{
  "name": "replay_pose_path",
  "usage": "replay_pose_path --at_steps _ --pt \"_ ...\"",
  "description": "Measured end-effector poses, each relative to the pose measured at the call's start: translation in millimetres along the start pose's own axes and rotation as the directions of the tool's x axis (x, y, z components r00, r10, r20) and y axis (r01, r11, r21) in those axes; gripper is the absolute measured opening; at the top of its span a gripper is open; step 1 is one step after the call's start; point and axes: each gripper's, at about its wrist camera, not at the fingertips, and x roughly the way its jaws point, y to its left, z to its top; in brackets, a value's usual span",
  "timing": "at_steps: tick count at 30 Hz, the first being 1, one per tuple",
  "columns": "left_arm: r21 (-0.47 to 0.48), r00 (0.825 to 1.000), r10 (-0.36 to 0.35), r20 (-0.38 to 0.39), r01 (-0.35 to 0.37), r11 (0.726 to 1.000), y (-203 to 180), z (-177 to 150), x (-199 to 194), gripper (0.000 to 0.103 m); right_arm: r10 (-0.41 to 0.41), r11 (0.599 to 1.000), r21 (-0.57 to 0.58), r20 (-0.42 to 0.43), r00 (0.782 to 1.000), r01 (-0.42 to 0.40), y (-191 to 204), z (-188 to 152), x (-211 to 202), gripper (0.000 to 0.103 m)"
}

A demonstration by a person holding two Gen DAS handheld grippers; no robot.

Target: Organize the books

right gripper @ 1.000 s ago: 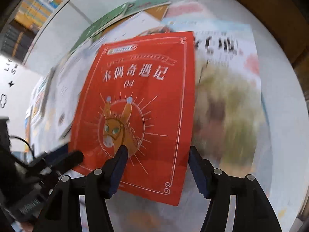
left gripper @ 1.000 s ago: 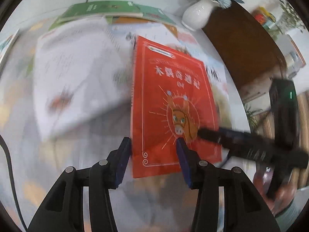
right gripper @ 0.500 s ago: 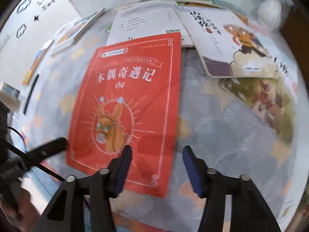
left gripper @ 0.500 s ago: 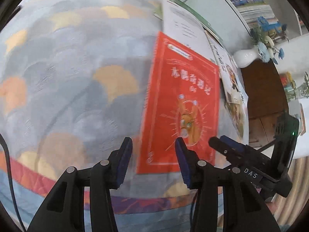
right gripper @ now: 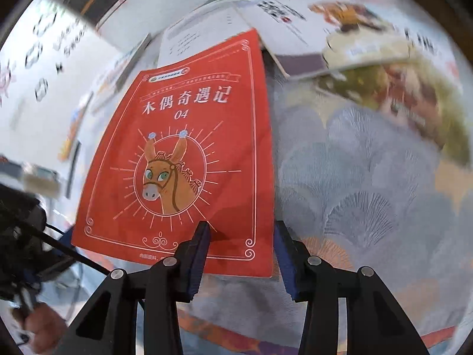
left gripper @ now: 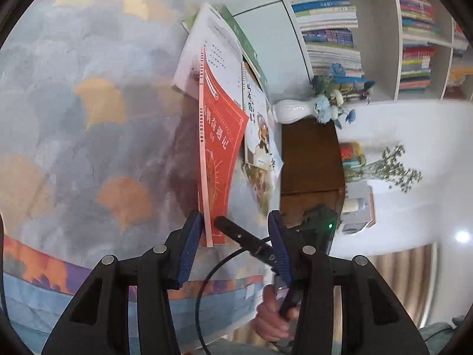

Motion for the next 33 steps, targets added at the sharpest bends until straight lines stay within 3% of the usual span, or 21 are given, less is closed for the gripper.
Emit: replay_pose_path --at_steps 2,4,6,9,12,15,17,22,24,26,27,29,31,33 --pt "0.019 0.996 0.086 -0.006 -0.086 0.996 2.1 1.9 6.2 0.042 0.006 1.000 0.002 0.001 1.000 -0.006 0.0 -2.1 -2.4 0.044" --pt "0.036 0.978 0.205 -0.024 -0.204 0.978 7.6 2.7 22.4 0.024 0.001 1.000 -0.004 0.003 1.000 -0.001 0.1 -2.4 -3.2 0.044" --pt "0.049 0.966 0.256 -0.034 -0.254 0.966 11.0 1.9 33.3 0.015 -0.008 1.000 -0.017 0.007 1.000 0.008 1.8 -3.7 -4.3 0.044" --pt "0.068 0.952 0.303 -0.033 -0.300 0.951 9.4 1.1 50.4 0.015 -0.007 1.000 -0.019 0.012 1.000 0.008 6.5 -5.2 0.4 0.044" --pt "0.045 0.968 0.246 -0.055 -0.244 0.969 7.3 6.2 56.9 0.015 0.036 0.999 0.004 -0.016 0.999 -0.036 5.9 3.5 7.6 0.047" --pt "-0.027 0.993 0.098 -0.068 -0.100 0.995 3.6 14.0 53.8 0.015 0.156 0.987 0.055 -0.041 0.987 -0.154 -11.9 2.0 0.0 0.047" --pt "-0.093 0.998 0.004 -0.055 -0.010 0.996 3.9 19.1 50.3 0.015 0.238 0.968 0.095 -0.045 0.970 -0.233 -24.4 0.6 -5.0 0.048" --pt "-0.170 0.996 -0.084 -0.041 0.076 0.982 2.3 24.6 48.9 0.015 0.417 0.880 0.248 0.000 0.909 -0.404 -50.5 -4.3 -1.3 0.058" --pt "-0.228 0.990 -0.138 -0.039 0.125 0.966 5.2 25.0 50.3 0.015 0.517 0.813 0.304 0.015 0.856 -0.497 -55.6 -6.2 7.8 0.058" --pt "-0.262 0.984 -0.173 -0.041 0.157 0.952 10.2 24.4 45.3 0.015 0.572 0.758 0.358 0.036 0.819 -0.545 -56.7 -7.4 18.3 0.058" --pt "-0.266 0.983 -0.178 -0.045 0.160 0.951 10.7 23.7 44.5 0.015 0.577 0.749 0.369 0.044 0.815 -0.550 -55.4 -6.7 20.3 0.056" --pt "-0.254 0.986 -0.156 -0.063 0.135 0.958 8.5 22.4 45.8 0.015 0.558 0.763 0.358 0.058 0.828 -0.539 -51.0 -1.5 19.9 0.048" --pt "-0.222 0.992 -0.097 -0.080 0.077 0.972 7.0 21.1 44.7 0.015 0.514 0.811 0.296 0.051 0.857 -0.504 -39.9 4.6 14.4 0.040" --pt "-0.186 0.995 -0.039 -0.091 0.022 0.982 5.3 21.3 42.8 0.015 0.393 0.907 0.136 0.063 0.918 -0.398 -16.8 8.2 -3.3 0.040"
